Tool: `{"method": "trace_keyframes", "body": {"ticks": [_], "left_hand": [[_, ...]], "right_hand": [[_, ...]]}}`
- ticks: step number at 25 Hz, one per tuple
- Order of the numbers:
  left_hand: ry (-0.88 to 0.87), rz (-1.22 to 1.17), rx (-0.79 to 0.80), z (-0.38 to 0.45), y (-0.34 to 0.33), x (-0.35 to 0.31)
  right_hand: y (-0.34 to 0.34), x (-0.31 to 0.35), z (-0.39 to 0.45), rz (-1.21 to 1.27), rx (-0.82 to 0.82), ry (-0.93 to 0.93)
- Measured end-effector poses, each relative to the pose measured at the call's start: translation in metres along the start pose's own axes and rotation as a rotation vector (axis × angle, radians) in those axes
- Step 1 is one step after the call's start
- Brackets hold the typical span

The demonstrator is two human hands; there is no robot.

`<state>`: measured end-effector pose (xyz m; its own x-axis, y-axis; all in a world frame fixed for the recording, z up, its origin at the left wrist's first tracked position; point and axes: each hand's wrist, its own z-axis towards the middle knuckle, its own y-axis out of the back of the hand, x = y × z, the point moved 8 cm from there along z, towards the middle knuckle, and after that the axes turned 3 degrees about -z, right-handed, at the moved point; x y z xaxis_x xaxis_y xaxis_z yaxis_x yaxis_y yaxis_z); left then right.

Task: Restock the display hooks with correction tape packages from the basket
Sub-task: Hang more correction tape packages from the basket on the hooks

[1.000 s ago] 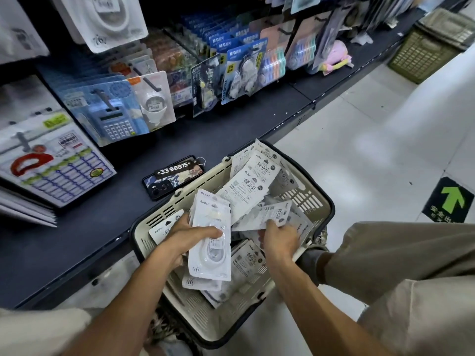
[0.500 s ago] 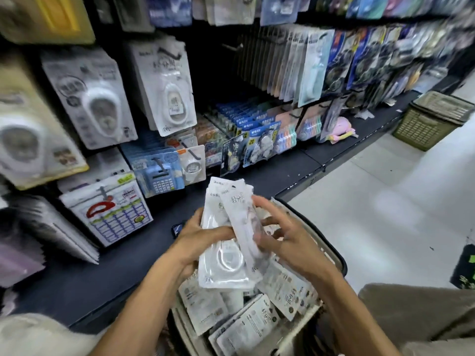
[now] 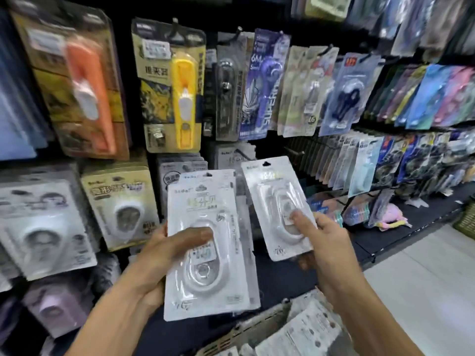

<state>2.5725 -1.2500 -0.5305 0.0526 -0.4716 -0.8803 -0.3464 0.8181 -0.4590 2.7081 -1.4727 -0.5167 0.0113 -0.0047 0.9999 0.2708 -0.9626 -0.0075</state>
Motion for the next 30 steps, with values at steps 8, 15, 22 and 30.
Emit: {"method": "trace_keyframes", "body": {"ticks": [8,15,22,30], "left_hand": [[-0.002,-0.149,0.052,-0.008,-0.005,0.001],[0.013,-0.394,0.032,0.001,-0.020,0.025],[-0.038,-0.280,-0.007,0.004,-0.037,0.043],[-0.330,-0.065,-0.044,-0.003,-0.005,-0.009]], "right_hand": [[-0.028,0.013,0.034,-0.090,-0.060,-0.089],[-0.068,-0.010,-0.031,0.067,0.551,-0.214],[-0.024,0.005,-0.008,-0.230,-0.012,0.179],[-0.023,0.038,0.052,-0.209,-0.067,0.112]]}}
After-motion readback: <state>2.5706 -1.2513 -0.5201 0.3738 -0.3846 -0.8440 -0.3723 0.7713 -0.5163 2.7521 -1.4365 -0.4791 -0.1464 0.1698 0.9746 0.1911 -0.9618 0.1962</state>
